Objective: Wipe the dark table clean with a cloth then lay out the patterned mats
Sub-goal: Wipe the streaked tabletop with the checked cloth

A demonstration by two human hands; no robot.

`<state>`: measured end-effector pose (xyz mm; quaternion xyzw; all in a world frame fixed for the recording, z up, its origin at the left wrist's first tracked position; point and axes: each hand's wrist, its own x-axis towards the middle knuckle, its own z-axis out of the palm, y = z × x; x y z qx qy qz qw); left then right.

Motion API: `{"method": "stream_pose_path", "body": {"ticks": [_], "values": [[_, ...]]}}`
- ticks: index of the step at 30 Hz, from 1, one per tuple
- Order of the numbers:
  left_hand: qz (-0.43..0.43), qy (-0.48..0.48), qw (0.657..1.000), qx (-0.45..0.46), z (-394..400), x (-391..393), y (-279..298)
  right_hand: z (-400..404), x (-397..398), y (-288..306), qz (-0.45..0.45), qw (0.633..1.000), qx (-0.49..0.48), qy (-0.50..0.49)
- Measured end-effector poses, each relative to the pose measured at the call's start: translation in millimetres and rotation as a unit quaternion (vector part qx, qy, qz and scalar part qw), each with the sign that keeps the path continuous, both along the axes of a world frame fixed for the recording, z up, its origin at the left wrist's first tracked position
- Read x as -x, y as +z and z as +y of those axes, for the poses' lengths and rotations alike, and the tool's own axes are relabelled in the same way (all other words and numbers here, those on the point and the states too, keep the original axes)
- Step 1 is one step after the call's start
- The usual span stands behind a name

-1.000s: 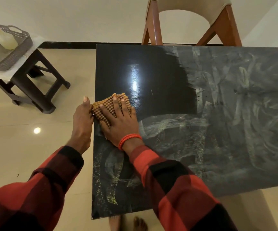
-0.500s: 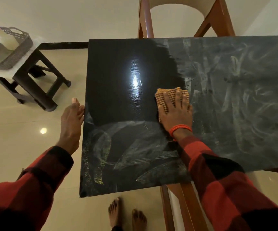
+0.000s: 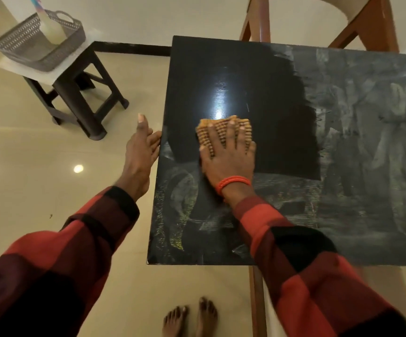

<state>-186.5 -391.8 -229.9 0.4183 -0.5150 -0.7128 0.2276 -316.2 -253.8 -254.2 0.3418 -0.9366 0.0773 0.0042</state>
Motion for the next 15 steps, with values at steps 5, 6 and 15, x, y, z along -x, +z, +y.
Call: {"method": "stream_pose_path", "body": {"ticks": [5, 6, 15], "values": [[0.008, 0.014, 1.000, -0.020, -9, -7, 0, -29, -79, -4, -0.029, 0.996, 0.022, 0.087], [-0.002, 0.020, 1.000, -0.015, -10, -9, 0, -28, -90, -6, -0.031, 0.995, 0.026, 0.089], [0.014, 0.010, 0.999, -0.028, -18, -15, -6, -59, -79, -7, -0.025, 0.998, 0.023, 0.061]]}}
